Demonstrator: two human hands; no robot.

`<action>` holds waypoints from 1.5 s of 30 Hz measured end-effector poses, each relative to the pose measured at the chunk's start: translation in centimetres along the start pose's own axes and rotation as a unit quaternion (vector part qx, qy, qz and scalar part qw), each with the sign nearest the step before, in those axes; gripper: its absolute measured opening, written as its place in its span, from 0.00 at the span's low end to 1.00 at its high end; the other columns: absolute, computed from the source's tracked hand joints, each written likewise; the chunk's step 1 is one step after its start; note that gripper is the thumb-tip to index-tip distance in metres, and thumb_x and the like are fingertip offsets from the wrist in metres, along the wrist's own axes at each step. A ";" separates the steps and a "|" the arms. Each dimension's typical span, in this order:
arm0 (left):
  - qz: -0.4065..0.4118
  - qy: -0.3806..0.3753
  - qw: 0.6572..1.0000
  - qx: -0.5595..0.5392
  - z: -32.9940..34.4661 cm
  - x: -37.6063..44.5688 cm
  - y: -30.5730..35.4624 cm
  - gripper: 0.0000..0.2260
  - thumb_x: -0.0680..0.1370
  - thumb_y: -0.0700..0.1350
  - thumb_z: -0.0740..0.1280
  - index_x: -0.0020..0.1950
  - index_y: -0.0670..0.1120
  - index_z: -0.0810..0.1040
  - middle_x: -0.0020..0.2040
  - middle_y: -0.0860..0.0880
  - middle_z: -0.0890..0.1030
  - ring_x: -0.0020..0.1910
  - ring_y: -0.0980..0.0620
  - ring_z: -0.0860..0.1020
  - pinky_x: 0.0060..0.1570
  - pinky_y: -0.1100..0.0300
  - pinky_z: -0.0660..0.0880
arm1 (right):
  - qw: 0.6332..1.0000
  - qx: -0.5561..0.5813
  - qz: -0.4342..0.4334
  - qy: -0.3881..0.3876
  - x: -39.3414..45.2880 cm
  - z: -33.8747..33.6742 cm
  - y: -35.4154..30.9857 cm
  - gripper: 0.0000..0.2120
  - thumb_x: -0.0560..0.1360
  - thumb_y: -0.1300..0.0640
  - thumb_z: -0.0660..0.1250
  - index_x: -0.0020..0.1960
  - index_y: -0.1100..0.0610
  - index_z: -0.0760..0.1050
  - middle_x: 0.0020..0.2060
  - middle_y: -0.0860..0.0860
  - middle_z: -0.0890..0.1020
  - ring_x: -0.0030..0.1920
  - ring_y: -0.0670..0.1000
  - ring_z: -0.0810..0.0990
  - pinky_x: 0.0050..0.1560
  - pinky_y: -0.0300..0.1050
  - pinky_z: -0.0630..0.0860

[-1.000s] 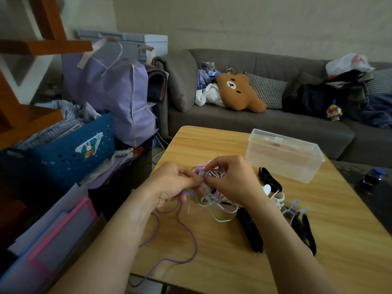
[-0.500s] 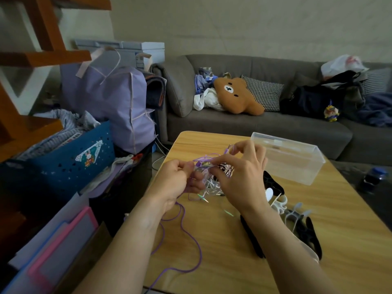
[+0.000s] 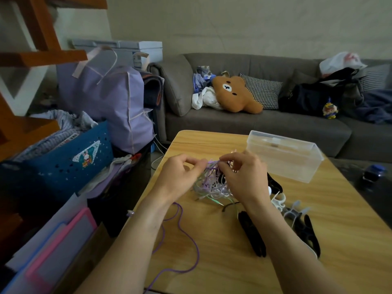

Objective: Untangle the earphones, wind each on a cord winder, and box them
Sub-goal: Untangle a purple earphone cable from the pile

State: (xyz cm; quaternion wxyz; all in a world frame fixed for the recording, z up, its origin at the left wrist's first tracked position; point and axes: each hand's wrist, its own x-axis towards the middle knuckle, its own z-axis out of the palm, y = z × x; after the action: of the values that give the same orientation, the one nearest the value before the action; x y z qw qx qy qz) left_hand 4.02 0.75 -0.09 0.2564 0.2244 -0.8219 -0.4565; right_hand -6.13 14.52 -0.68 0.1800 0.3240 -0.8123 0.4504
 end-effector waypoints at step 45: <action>0.070 0.044 0.996 0.040 -0.2 -1.6 -1.7 0.09 0.79 0.48 0.70 0.41 0.47 0.84 0.31 0.52 0.81 0.30 0.52 0.76 0.35 0.54 0.73 | 0.945 0.199 0.201 -0.167 -0.6 -0.1 -1.4 0.05 0.76 0.59 0.71 0.47 0.51 0.76 0.33 0.48 0.86 0.26 0.40 0.77 0.27 0.37 0.70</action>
State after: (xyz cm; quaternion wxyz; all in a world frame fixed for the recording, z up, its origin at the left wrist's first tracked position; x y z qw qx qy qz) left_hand 5.59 0.75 -1.76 0.3140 0.1965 -0.8412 -0.3938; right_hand -4.72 14.30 -0.11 -0.1204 0.2538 -0.7728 0.5691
